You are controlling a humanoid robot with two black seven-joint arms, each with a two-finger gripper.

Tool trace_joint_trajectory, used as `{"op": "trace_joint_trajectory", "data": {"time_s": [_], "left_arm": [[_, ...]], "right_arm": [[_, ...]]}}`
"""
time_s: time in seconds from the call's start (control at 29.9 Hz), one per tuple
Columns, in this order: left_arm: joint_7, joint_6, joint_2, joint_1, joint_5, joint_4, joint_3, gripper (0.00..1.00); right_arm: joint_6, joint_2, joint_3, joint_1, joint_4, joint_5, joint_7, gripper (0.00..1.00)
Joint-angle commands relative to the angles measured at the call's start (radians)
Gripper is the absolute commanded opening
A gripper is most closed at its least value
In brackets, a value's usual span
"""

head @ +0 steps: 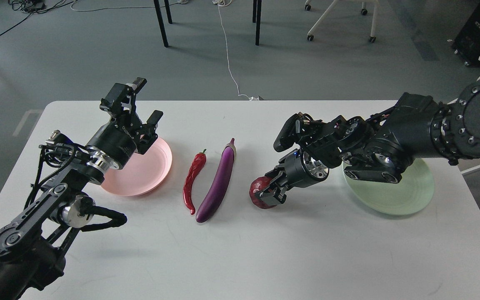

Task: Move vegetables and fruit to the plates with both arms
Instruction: 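Carry the red apple onto the green plate and release it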

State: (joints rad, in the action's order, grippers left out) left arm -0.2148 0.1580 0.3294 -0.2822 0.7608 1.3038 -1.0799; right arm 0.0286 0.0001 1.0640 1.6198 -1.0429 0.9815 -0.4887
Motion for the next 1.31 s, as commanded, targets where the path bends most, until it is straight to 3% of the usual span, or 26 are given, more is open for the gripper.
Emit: {"op": "trace_joint_trajectory", "data": {"time_s": [0.0, 0.2, 0.4, 0.7, 0.97, 1.04, 1.14, 1.17, 1.27], "left_arm": [[0.0, 0.002, 0.0, 0.0, 0.0, 0.0, 0.0, 0.99], [0.0, 0.002, 0.002, 0.0, 0.0, 0.006, 0.0, 0.99], [0.0, 0.002, -0.003, 0.0, 0.0, 0.006, 0.008, 0.99], [0.003, 0.003, -0.004, -0.003, 0.0, 0.008, 0.017, 0.99], [0.005, 0.003, -0.009, -0.008, 0.002, 0.015, 0.02, 0.99], [0.006, 0.003, -0.007, -0.008, 0.002, 0.017, 0.02, 0.99], [0.006, 0.003, -0.006, -0.009, 0.002, 0.017, 0.02, 0.99], [0.006, 0.005, -0.004, -0.009, 0.003, 0.017, 0.02, 0.99], [0.006, 0.005, -0.004, -0.009, 0.003, 0.017, 0.021, 0.99]], "right_arm": [[-0.001, -0.002, 0.004, 0.014, -0.009, 0.003, 0.0, 0.36], [-0.001, -0.126, -0.001, 0.132, -0.089, 0.035, 0.0, 0.36], [-0.007, -0.307, 0.005, 0.212, -0.088, 0.285, 0.0, 0.37], [-0.009, -0.528, 0.074, 0.143, -0.089, 0.365, 0.0, 0.37], [-0.009, -0.585, 0.065, 0.04, -0.094, 0.355, 0.0, 0.39], [-0.007, -0.586, 0.057, 0.029, -0.092, 0.352, 0.0, 0.46], [-0.007, -0.595, 0.018, 0.009, -0.091, 0.345, 0.0, 0.79], [-0.007, -0.595, 0.011, 0.002, -0.091, 0.338, 0.0, 0.85], [-0.007, -0.597, 0.007, -0.008, -0.091, 0.333, 0.0, 0.89]]}}
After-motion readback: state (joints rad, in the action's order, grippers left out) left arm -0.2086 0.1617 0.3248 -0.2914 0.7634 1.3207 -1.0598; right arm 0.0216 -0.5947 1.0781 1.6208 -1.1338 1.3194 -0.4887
